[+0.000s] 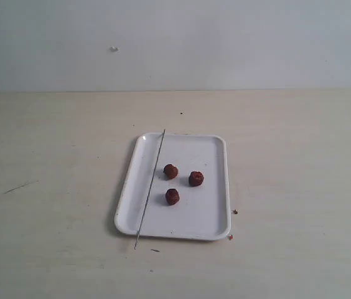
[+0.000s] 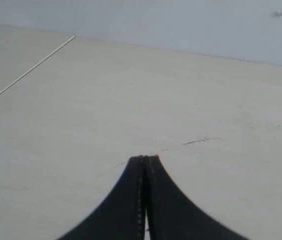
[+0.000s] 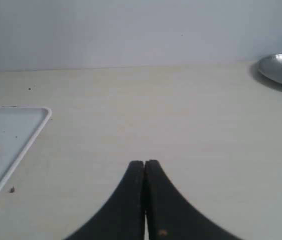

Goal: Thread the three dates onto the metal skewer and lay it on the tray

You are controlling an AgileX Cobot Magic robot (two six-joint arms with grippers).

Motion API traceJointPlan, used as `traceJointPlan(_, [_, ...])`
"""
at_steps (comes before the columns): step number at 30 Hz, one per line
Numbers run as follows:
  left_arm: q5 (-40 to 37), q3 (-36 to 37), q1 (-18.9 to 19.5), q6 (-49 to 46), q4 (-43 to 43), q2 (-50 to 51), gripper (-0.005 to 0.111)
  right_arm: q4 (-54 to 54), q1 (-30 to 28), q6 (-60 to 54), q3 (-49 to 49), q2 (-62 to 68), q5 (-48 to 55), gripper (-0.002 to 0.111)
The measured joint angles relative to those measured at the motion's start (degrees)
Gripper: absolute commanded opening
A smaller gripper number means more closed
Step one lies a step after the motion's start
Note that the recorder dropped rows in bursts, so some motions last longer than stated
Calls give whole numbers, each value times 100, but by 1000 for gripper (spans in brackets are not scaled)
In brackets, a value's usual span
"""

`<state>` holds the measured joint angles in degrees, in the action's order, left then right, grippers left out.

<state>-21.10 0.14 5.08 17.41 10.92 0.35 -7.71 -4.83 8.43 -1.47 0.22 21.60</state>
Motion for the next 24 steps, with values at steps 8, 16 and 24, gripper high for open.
traceJointPlan(8, [0, 0, 0, 0, 0, 0, 0, 0, 0, 0, 0, 0, 0, 0])
traceJointPlan(16, [0, 0, 0, 0, 0, 0, 0, 0, 0, 0, 0, 0, 0, 0])
traceJointPlan(24, [412, 0, 0, -69, 58, 0, 0, 0, 0, 0, 0, 0, 0, 0])
